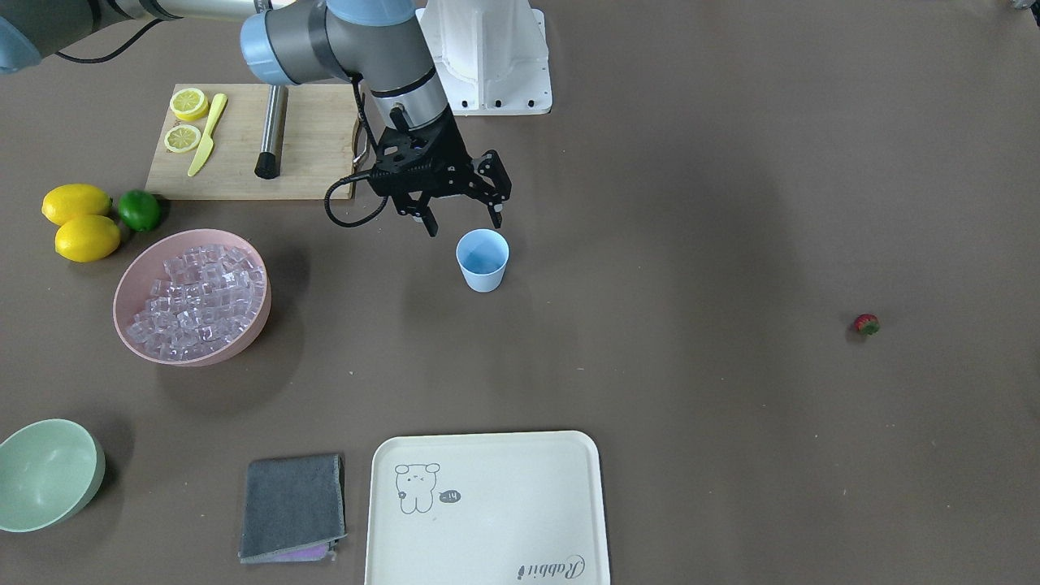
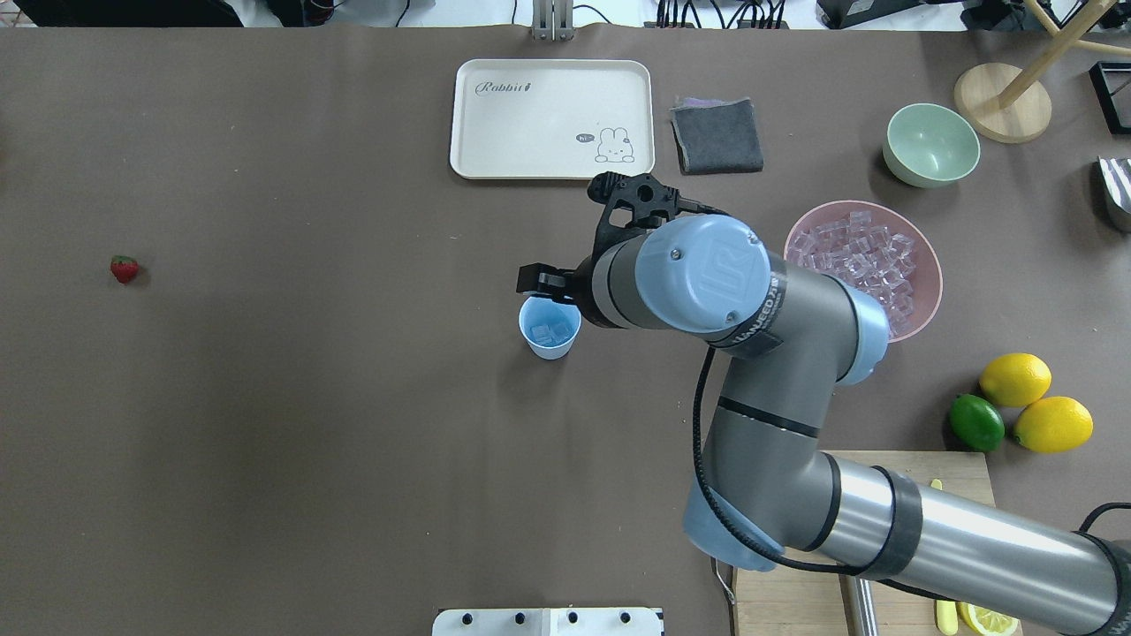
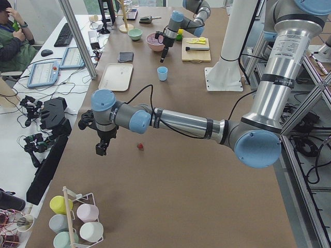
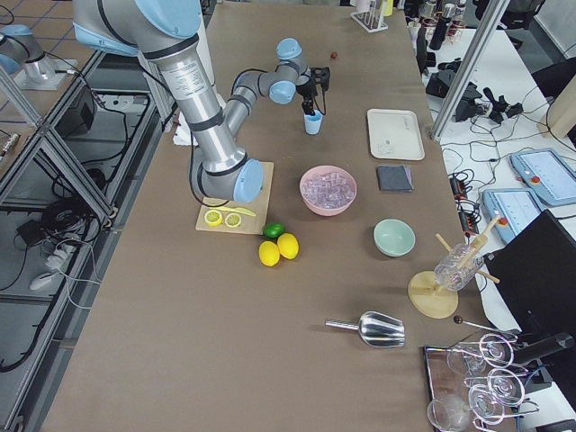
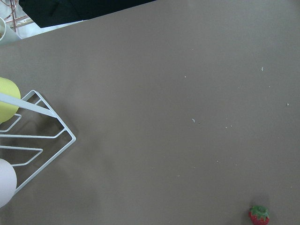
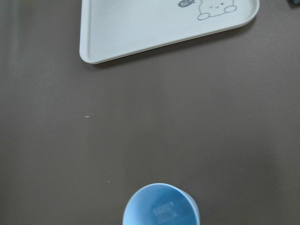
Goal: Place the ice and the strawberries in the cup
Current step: 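Open the right gripper to drop the ice cube into the cup, then move the right gripper back over the pink ice bowl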
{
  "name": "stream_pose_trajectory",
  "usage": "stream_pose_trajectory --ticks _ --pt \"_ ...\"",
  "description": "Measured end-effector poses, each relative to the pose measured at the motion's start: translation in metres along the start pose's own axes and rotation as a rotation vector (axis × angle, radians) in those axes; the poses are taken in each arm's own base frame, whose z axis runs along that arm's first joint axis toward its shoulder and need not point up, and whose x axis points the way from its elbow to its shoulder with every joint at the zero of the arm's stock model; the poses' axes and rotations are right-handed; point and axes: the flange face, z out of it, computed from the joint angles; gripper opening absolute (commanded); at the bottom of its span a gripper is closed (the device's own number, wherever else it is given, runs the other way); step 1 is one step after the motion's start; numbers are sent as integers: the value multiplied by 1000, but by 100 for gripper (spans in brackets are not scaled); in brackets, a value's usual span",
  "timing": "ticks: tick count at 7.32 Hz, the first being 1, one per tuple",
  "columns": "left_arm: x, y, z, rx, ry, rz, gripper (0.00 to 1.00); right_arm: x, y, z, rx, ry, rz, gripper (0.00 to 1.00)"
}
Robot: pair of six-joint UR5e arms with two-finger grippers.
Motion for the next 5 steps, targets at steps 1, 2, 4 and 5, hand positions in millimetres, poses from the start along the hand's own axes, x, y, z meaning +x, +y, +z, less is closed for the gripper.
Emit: stream_pose_trajectory --ticks 1,2,4,5 --pt "0 1 1 -1 0 -1 98 18 -14 -16 -23 61 24 100" --pt "0 1 1 -2 0 -2 98 32 -29 -29 -32 115 53 100" --pt "-1 3 2 -4 0 -2 98 72 -57 -40 -57 197 116 100" --pt "-1 3 2 -2 0 -1 98 97 -70 -41 -60 228 147 100"
